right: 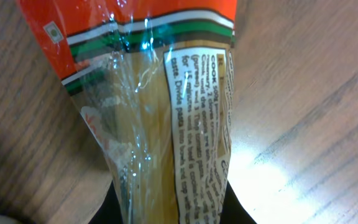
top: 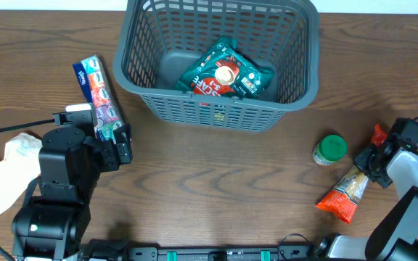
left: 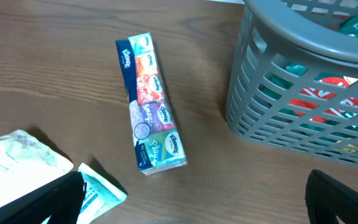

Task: Pack container
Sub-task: 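Lift the spaghetti packet and place it into the basket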

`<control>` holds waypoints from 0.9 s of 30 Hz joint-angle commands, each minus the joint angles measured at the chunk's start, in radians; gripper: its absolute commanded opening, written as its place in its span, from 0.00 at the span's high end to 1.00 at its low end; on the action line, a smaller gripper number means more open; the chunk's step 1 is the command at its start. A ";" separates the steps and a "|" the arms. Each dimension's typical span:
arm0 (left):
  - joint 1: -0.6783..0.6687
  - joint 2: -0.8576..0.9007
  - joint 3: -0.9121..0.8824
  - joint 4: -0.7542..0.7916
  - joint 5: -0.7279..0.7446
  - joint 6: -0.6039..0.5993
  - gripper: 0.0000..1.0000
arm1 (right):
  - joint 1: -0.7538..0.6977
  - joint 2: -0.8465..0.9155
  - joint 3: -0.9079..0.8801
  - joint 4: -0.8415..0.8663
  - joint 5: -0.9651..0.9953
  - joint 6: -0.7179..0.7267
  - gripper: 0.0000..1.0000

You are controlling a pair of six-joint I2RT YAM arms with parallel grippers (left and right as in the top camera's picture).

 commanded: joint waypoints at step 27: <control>-0.003 0.001 0.020 0.003 -0.008 -0.005 0.01 | 0.448 -0.089 1.233 -0.463 -0.598 -0.928 0.99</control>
